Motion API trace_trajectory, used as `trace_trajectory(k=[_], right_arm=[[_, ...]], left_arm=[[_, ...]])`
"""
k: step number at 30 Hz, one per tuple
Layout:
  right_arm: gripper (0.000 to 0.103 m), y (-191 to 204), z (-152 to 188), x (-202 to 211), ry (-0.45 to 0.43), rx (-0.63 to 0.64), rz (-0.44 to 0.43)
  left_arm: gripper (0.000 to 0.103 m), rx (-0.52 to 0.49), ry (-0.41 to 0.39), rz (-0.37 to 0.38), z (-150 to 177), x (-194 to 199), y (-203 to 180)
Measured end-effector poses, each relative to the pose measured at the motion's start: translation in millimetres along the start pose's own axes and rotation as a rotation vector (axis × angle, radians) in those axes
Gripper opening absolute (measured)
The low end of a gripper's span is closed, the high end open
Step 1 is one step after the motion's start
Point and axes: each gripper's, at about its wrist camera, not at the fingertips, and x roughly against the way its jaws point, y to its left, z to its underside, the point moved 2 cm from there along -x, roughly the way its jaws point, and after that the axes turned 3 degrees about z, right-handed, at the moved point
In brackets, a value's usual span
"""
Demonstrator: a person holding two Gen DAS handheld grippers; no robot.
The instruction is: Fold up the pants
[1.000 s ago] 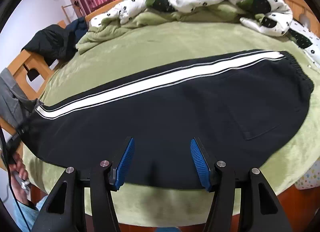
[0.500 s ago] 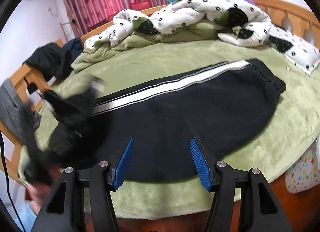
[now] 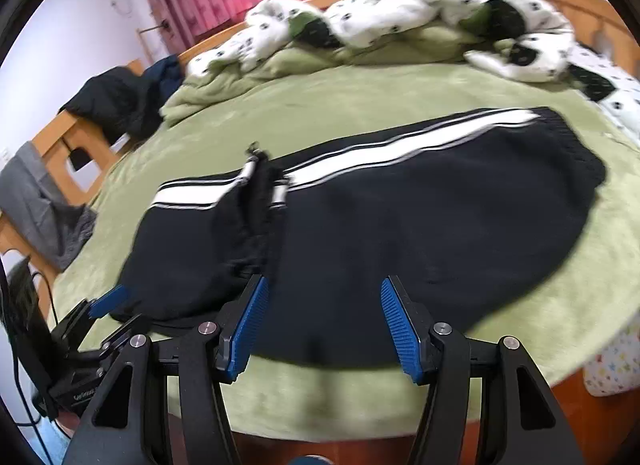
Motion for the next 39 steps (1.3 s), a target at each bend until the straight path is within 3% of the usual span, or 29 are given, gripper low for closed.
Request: trace_trajectory(k=[2, 6, 11, 14, 15, 17, 18, 21, 23, 25, 26, 27, 29, 30, 32, 34, 36, 37, 39], right_arm=[[0.058, 17.0, -5.3, -14.0, 0.047, 0.015, -0.032], [0.058, 45.1, -16.4, -46.5, 0.083, 0.037, -0.031], [0.058, 56.5, -12.0, -100.2, 0.166, 0.039, 0.051], [0.056, 57.2, -7.0, -114.9, 0.207, 0.018, 0.025], [0.054, 58.8, -6.2, -118.0, 0.211, 0.017, 0.018], [0.038, 64.1, -6.5, -124.7, 0.220, 0.046, 0.029], [0.037, 65.2, -6.8, -127.5, 0.221, 0.053, 0.037], [0.046, 64.2, -9.1, -135.3, 0.211, 0.019, 0.014], [0.059, 65.0, -13.1, -141.4, 0.213, -0.004, -0.021], [0.061, 69.8, -16.4, -146.8, 0.199, -0.003, -0.004], [0.056, 74.6, -17.5, -148.4, 0.180, 0.020, 0.019], [0.038, 77.3, -17.0, -149.1, 0.165, 0.038, 0.025], [0.027, 76.2, -19.5, -143.1, 0.142, 0.045, -0.005], [0.014, 70.5, -23.2, -137.7, 0.124, 0.014, -0.023], [0.012, 61.3, -31.8, -119.6, 0.104, -0.061, -0.068], [0.011, 57.4, -40.0, -88.8, 0.023, -0.066, -0.111], [0.011, 52.4, -43.1, -68.8, -0.056, 0.002, -0.033], [0.011, 45.1, -42.1, -68.6, -0.062, 0.008, -0.001], [0.012, 24.9, -35.0, -90.6, 0.031, -0.035, -0.007]], left_arm=[[0.080, 0.029, 0.028, -0.062, 10.8, 5.0, 30.3], [0.080, 0.153, 0.081, -0.042, 35.2, 2.5, 77.7], [0.080, 0.221, 0.069, -0.046, 49.2, -4.7, 102.4], [0.080, 0.243, 0.050, -0.029, 43.3, -12.3, 103.0], [0.080, 0.245, 0.046, -0.022, 41.4, -14.3, 102.5], [0.080, 0.225, 0.051, -0.012, 37.6, -24.3, 95.5], [0.080, 0.194, 0.061, -0.025, 35.6, -32.6, 89.5], [0.080, 0.124, 0.056, -0.088, 30.2, -45.4, 77.5], [0.080, 0.131, 0.031, -0.112, 24.7, -43.9, 79.8], [0.080, 0.159, 0.018, -0.132, 24.1, -38.4, 87.7], [0.080, 0.172, 0.012, -0.118, 26.2, -33.9, 92.2], [0.080, 0.181, 0.014, -0.107, 29.0, -31.3, 95.4], [0.080, 0.197, 0.030, -0.093, 35.1, -29.0, 100.2], [0.080, 0.203, 0.032, -0.086, 37.0, -27.3, 101.6], [0.080, 0.214, 0.032, -0.072, 37.0, -23.3, 102.9], [0.080, 0.220, 0.036, -0.056, 34.7, -22.0, 102.4], [0.080, 0.228, 0.049, -0.046, 33.3, -24.5, 99.9], [0.080, 0.228, 0.059, -0.049, 33.1, -27.0, 99.0], [0.080, 0.214, 0.072, -0.056, 34.0, -30.6, 94.8]])
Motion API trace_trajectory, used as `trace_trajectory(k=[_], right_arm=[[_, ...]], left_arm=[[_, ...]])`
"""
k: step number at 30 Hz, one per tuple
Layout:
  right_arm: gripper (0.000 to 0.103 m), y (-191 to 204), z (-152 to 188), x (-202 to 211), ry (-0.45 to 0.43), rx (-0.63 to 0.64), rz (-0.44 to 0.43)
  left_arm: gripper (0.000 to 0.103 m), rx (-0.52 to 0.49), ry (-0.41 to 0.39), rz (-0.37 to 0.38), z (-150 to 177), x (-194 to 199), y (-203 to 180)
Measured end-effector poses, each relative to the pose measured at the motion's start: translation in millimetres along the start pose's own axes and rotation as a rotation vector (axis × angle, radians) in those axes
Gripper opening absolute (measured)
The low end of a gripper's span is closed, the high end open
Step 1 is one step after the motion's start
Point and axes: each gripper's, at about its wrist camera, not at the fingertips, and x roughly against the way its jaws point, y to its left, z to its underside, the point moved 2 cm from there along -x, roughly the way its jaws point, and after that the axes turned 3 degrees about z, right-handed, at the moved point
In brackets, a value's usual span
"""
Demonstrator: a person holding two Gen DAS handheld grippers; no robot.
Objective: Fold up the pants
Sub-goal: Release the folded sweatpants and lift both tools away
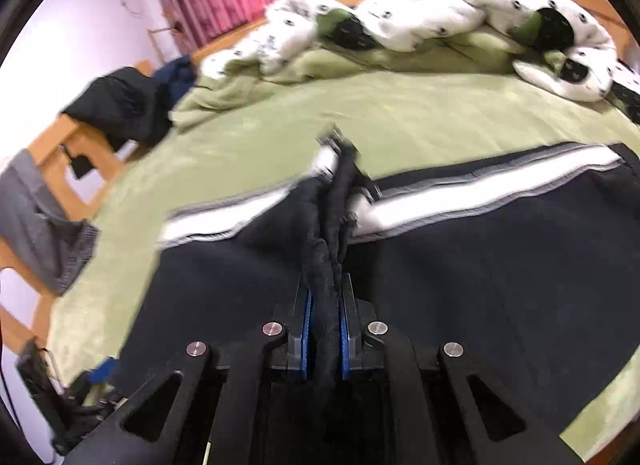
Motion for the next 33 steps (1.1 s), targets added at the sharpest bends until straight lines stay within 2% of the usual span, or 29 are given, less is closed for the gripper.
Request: trace_trajectory(k=[2, 3, 4, 7, 9, 11, 14, 16, 17, 20, 22, 26, 28, 30, 33], right_arm=[[0.019, -18.7, 14.5, -27.0, 0.102, -0.046, 0.005], [0.024, -26.7, 24.4, -33.2, 0.121, -0.037, 0.011], [0.024, -25.8, 28.4, -30.7, 0.099, -0.009, 0.014], [0.024, -9.6, 32.4, -0.7, 0.047, 0.112, 0.104], [0.025, 3.7, 40.9, 32.2, -0.049, 0.203, 0.128], [0.026, 13.6, 51.5, 48.2, -0.087, 0.259, 0.127], [0.027, 16.9, 68.1, 40.2, -0.040, 0.298, 0.151], [0.027, 9.9, 75.6, 28.3, -0.003, 0.283, 0.186], [0.027, 1.8, 82.8, 26.8, 0.001, 0.258, 0.187], [0.027, 1.3, 92.5, 37.1, -0.020, 0.281, 0.213], [0.030, 3.3, 93.6, 43.3, -0.021, 0.281, 0.224], [0.034, -12.4, 95.6, 73.9, -0.047, 0.197, 0.188], [0.039, -23.4, 89.3, 92.2, -0.071, 0.182, 0.239], [0.039, -40.2, 76.4, 119.8, -0.113, 0.150, 0.277], [0.039, -64.5, 60.5, 160.7, -0.150, 0.125, 0.340]], left_arm=[[0.080, -0.013, 0.006, -0.014, 1.2, 0.9, -3.3], [0.078, -0.013, 0.013, -0.008, 1.1, 3.1, -3.5], [0.078, -0.010, 0.018, 0.002, 0.9, 6.4, -3.0], [0.078, -0.009, -0.001, 0.057, 4.7, 30.6, 0.1], [0.078, -0.001, -0.030, 0.085, 5.9, 44.2, 2.1], [0.078, 0.021, -0.056, 0.128, -2.0, 51.4, -1.2], [0.079, 0.039, -0.053, 0.137, -22.1, 38.6, -13.5], [0.079, 0.037, -0.022, 0.112, -30.7, 17.9, -23.0], [0.079, 0.047, 0.022, 0.091, -30.4, 3.4, -25.9], [0.078, 0.074, 0.119, 0.086, -12.4, -22.3, -27.7], [0.079, 0.050, 0.072, 0.083, 0.2, -11.5, -29.0], [0.079, 0.039, 0.076, 0.091, 4.5, 10.6, -28.4], [0.078, 0.017, 0.054, 0.050, 3.0, 21.3, -27.2], [0.078, 0.013, 0.037, 0.023, -0.9, 33.3, -22.8], [0.078, 0.073, 0.020, 0.055, -1.6, 49.5, -13.0]])
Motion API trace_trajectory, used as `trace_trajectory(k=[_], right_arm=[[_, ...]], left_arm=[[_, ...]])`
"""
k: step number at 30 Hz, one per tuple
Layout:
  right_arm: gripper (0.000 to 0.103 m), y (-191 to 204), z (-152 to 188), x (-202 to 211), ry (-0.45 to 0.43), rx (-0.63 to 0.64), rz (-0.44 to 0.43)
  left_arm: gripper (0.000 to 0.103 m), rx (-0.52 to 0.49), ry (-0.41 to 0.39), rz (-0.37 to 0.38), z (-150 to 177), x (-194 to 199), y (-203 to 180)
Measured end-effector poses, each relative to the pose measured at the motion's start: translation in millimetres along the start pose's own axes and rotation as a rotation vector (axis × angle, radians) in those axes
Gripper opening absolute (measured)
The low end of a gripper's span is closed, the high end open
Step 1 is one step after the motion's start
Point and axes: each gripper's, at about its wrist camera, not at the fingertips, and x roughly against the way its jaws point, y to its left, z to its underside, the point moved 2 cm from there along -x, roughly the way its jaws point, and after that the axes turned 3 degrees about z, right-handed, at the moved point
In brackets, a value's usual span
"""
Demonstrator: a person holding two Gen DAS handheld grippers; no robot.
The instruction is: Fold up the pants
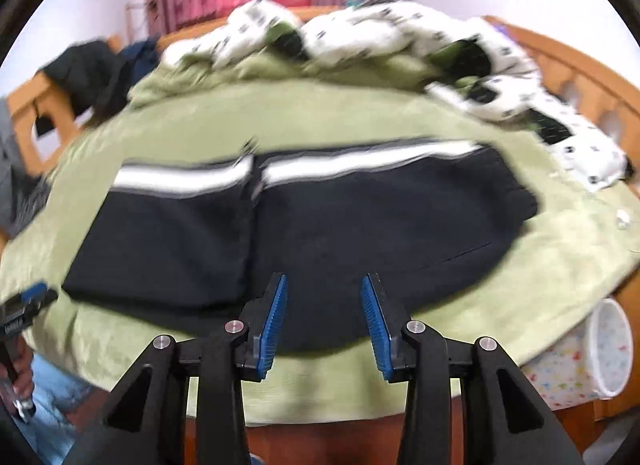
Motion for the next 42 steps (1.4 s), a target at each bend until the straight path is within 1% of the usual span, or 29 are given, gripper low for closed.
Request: trace_trajectory(k=[1, 3, 5, 6, 7, 9, 11, 12, 13, 14, 15, 17, 19, 22, 24, 26, 28, 30, 31, 32, 33, 34, 35, 36, 39, 42], right_arm=[[0.039, -10.4, -5.6, 6.1, -0.006, 0.008, 0.026], [0.039, -34.4, -15.5, 17.2, -0.025, 0.026, 0.074], [0.042, -55.5, -19.7, 21.5, -0.042, 0.029, 0.124], [0.045, -70.4, -20.6, 19.4, -0.047, 0.008, 0.149], [0.046, -82.3, -20.4, 16.1, -0.038, -0.020, 0.143], [0.046, -107.8, -20.5, -2.8, 0.020, -0.106, 0.108], [0.046, -128.2, -17.9, -26.8, 0.062, -0.176, 0.090], [0.046, -138.7, -14.1, -41.5, 0.084, -0.213, 0.066], [0.046, -146.7, -11.1, -53.9, 0.101, -0.247, 0.032], [0.046, -157.2, -6.7, -71.2, 0.115, -0.303, -0.027], [0.046, -163.3, -4.5, -81.7, 0.120, -0.341, -0.061], [0.046, -175.8, -1.5, -110.4, 0.126, -0.422, -0.140], [0.049, -182.0, -1.9, -132.3, 0.134, -0.470, -0.159], [0.049, -190.7, -0.7, -169.9, 0.152, -0.548, -0.176], [0.049, -193.3, -2.3, -190.6, 0.138, -0.587, -0.218], [0.052, -194.0, -9.6, -199.3, 0.111, -0.604, -0.229], [0.053, -195.3, -20.6, -210.5, 0.100, -0.614, -0.240], [0.056, -195.7, -31.1, -221.6, 0.111, -0.628, -0.241], [0.055, -194.7, -36.1, -225.9, 0.115, -0.630, -0.226], [0.049, -193.5, -39.7, -225.4, 0.109, -0.623, -0.195], [0.032, -191.3, -43.7, -221.7, 0.099, -0.610, -0.156], [0.023, -184.8, -50.8, -209.7, 0.075, -0.578, -0.126], [0.019, -177.1, -58.7, -193.8, 0.025, -0.543, -0.110], [0.016, -169.8, -66.0, -179.0, -0.019, -0.511, -0.094], [0.015, -141.9, -92.9, -132.4, -0.121, -0.456, -0.074], [0.014, -117.8, -119.5, -94.4, -0.178, -0.441, -0.098]], left_arm=[[0.078, 0.018, -0.008, -0.005, -1.0, 4.0, 2.8], [0.078, 0.055, -0.050, -0.011, -4.9, 11.5, 6.7], [0.078, 0.084, -0.071, -0.011, -11.5, 13.0, 10.3], [0.078, 0.106, -0.080, -0.007, -15.7, 12.2, 12.2], [0.078, 0.125, -0.090, -0.002, -20.0, 10.8, 13.5], [0.078, 0.162, -0.105, 0.005, -30.0, 4.8, 15.6], [0.078, 0.173, -0.105, -0.010, -38.3, -4.6, 16.9], [0.078, 0.174, -0.101, -0.001, -43.0, -9.7, 17.6], [0.078, 0.169, -0.089, 0.013, -46.1, -14.7, 17.8], [0.078, 0.151, -0.061, 0.040, -50.6, -22.0, 18.6], [0.078, 0.139, -0.039, 0.050, -55.1, -29.0, 18.5], [0.078, 0.132, -0.018, 0.033, -63.0, -42.9, 18.9], [0.078, 0.139, -0.003, 0.047, -70.4, -55.9, 20.2], [0.078, 0.160, 0.063, 0.099, -79.3, -86.5, 25.9], [0.078, 0.170, 0.127, 0.112, -82.8, -113.4, 29.2], [0.078, 0.181, 0.170, 0.117, -84.7, -134.9, 31.5], [0.078, 0.142, 0.141, 0.122, -91.5, -140.4, 26.8], [0.077, 0.122, 0.185, 0.158, -99.8, -154.7, 20.2], [0.075, 0.126, 0.195, 0.155, -102.8, -158.9, 18.7], [0.058, 0.110, 0.197, 0.150, -106.9, -161.3, 13.8], [0.034, 0.092, 0.215, 0.147, -109.4, -163.4, 8.9], [0.031, 0.089, 0.239, 0.128, -111.7, -163.9, 4.6], [0.015, 0.087, 0.233, 0.125, -115.0, -161.2, 3.2], [0.010, 0.074, 0.205, 0.140, -119.1, -153.1, -2.0], [0.009, 0.034, 0.136, 0.148, -131.3, -130.0, -16.5], [0.009, 0.050, 0.108, 0.195, -145.8, -111.8, -16.5]])
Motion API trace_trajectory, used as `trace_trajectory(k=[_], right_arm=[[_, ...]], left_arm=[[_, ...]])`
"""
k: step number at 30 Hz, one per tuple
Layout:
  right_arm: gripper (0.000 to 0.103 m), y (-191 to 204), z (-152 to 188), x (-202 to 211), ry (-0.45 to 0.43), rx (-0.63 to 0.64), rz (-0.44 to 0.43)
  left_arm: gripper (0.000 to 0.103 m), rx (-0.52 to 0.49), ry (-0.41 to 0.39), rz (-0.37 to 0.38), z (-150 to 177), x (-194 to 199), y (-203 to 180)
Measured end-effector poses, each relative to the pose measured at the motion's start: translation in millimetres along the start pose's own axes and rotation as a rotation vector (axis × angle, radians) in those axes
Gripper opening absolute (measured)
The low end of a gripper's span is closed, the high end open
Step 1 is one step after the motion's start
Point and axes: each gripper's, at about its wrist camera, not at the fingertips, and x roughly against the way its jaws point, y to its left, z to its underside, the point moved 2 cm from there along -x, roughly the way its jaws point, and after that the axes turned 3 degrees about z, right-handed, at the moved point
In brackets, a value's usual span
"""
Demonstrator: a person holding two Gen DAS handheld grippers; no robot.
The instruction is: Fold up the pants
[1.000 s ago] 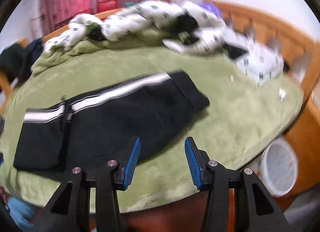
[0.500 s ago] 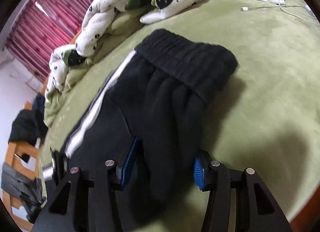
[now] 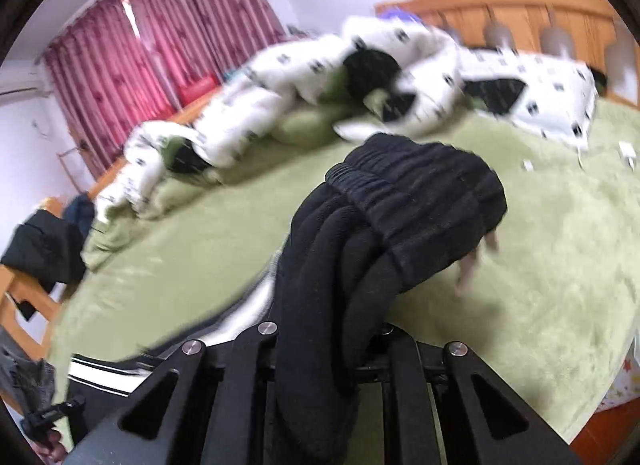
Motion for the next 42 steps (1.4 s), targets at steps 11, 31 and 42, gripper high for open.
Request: trace_trajectory(k=[11, 31, 42], right_arm=[[0.013, 142.8, -4.5, 48.0, -0.011, 0.065, -0.185], [0.038, 84.0, 144.8, -82.2, 0.484, 0.163, 0.042], [0.049, 125.9, 156.9, 17.0, 0.281, 0.311, 0.050]], left_arm=[[0.010, 0.046, -0.086, -0.039, -48.4, 106.0, 95.0], [0.064, 0.068, -0.111, -0.261, 15.5, 132.6, 168.6], [0.070, 0.000, -0.049, -0.299, 105.9, 117.5, 129.6]])
